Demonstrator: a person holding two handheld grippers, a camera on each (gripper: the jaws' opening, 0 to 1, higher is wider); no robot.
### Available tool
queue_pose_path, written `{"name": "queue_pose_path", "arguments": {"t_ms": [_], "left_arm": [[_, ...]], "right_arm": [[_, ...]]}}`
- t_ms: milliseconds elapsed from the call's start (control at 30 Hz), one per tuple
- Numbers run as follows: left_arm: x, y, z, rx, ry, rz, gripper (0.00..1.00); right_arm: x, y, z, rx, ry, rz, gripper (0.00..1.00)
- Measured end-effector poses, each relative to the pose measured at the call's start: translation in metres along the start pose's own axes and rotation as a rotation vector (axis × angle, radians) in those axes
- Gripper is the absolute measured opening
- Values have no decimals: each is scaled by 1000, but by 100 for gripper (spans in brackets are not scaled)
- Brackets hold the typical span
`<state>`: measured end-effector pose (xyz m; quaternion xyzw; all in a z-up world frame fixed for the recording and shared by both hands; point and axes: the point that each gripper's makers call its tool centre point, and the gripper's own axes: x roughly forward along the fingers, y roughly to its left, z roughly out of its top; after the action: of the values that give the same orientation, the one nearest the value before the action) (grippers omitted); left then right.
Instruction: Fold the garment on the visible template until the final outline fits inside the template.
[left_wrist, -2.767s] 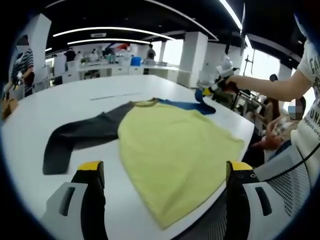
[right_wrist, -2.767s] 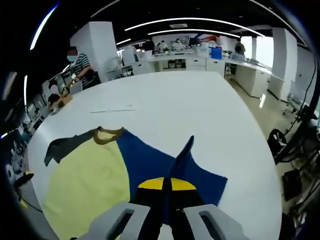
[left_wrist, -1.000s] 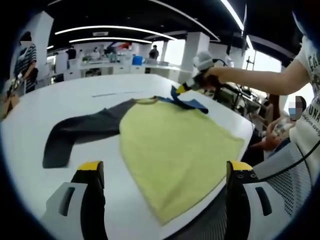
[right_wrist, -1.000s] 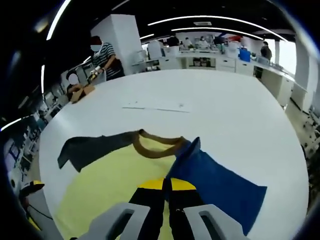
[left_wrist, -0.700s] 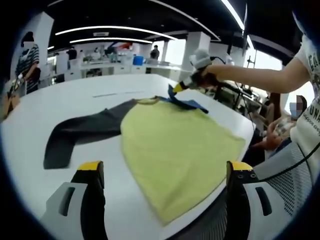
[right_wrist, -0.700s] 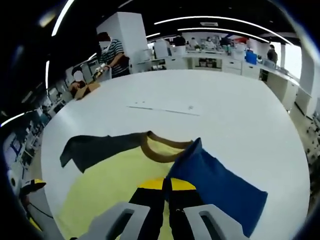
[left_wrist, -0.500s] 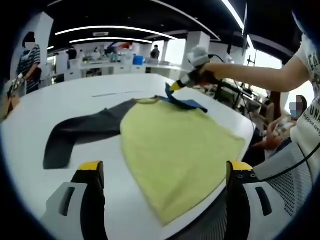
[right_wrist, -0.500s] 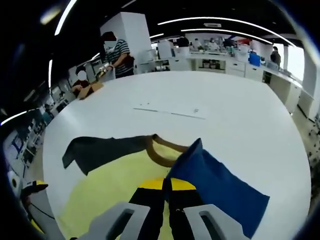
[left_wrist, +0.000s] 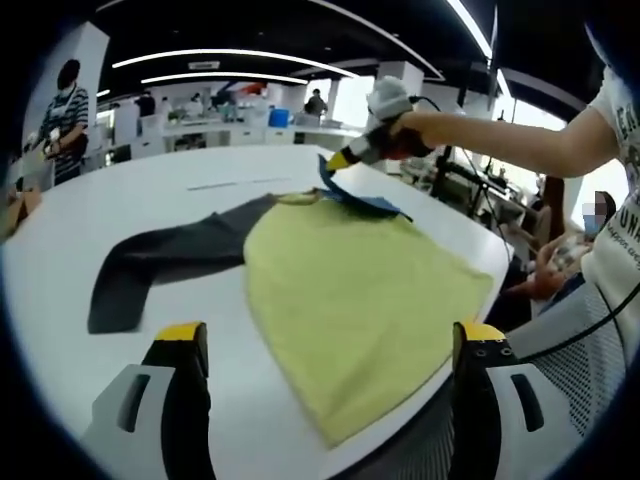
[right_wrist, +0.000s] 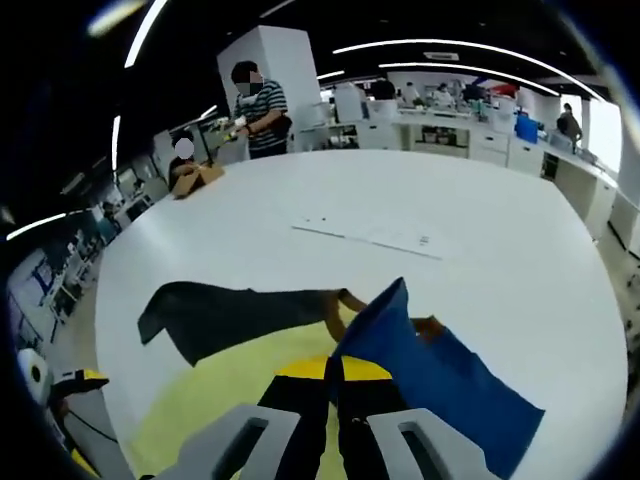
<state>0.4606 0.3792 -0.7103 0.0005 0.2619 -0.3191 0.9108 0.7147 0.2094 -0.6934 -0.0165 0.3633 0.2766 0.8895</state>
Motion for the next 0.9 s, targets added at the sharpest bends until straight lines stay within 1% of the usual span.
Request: {"name": "queue_pose_path", "arguments": {"t_ms": [267, 600, 900], "left_arm": [[-1, 0, -2, -6, 4, 3, 99], [-1, -1, -4, -10, 10, 6, 99], [1, -2, -6, -16, 13, 8, 99]], "right_arm": [[6, 18, 1, -24, 1, 40, 0], [8, 36, 12, -34, -22, 78, 0], [13, 63, 10, -51, -20, 130, 0]]}}
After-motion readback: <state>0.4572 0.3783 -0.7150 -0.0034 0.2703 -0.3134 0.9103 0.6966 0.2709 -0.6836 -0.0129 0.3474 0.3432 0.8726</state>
